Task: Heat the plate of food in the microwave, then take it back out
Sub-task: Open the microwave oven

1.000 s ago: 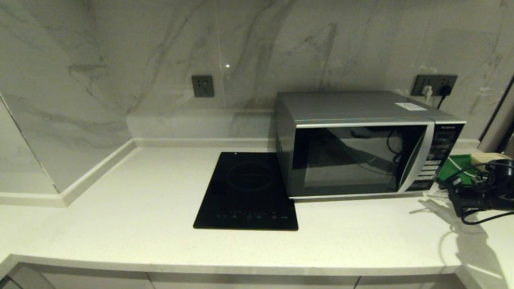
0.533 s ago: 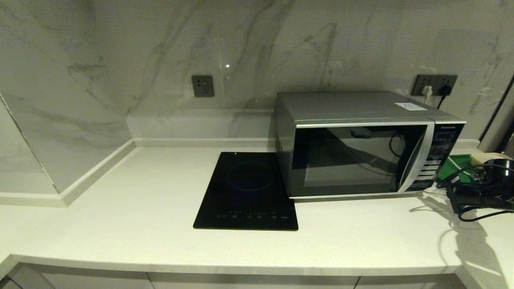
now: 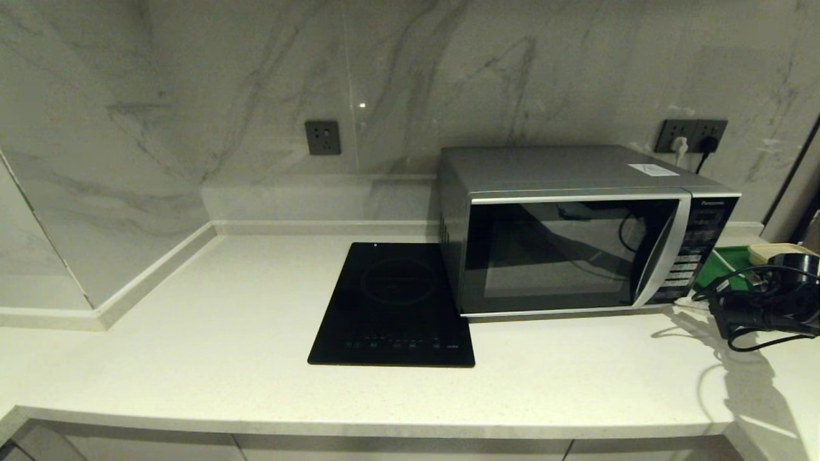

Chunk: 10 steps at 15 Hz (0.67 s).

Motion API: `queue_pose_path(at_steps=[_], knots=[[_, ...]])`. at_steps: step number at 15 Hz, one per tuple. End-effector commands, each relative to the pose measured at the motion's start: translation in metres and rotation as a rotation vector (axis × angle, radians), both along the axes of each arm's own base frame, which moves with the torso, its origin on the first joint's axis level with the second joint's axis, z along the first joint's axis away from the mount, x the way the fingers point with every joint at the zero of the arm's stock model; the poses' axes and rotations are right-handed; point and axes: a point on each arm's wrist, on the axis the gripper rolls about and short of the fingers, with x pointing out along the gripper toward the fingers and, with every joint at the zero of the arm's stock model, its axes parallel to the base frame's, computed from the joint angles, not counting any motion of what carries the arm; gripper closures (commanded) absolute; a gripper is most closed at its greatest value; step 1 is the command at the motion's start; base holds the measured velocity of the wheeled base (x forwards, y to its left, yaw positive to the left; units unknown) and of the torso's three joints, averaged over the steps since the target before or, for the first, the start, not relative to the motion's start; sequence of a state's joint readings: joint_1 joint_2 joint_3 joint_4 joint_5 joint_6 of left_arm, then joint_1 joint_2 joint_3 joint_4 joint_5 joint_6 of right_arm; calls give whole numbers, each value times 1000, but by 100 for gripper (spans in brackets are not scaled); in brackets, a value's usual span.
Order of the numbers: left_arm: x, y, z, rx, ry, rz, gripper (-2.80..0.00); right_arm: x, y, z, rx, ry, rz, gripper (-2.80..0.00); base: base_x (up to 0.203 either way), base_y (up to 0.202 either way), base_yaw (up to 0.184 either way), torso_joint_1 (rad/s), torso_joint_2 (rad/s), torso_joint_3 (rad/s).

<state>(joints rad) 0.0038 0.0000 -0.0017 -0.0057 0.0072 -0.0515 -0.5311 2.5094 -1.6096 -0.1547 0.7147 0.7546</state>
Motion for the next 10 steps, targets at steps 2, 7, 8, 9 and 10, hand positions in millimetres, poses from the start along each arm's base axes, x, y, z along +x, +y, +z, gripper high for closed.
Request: queue_pose_path(at_steps=[2, 7, 8, 9, 10], knots=[[0, 0, 0, -1, 0, 1, 0, 3, 5, 6, -4, -29, 20, 0, 0, 0, 0, 0, 0, 0], [0, 0, 0, -1, 0, 0, 0, 7, 19, 21, -14, -53, 54, 0, 0, 0, 0, 0, 0, 0], [0, 0, 0, -1, 0, 1, 0, 7, 21, 24, -16, -57, 57, 0, 0, 0, 0, 0, 0, 0], [0, 0, 0, -1, -1, 1, 0, 7, 22, 26, -17, -60, 60, 0, 0, 0, 0, 0, 0, 0], [0, 0, 0, -1, 0, 1, 0, 8, 22, 26, -20, -62, 61, 0, 0, 0, 0, 0, 0, 0]])
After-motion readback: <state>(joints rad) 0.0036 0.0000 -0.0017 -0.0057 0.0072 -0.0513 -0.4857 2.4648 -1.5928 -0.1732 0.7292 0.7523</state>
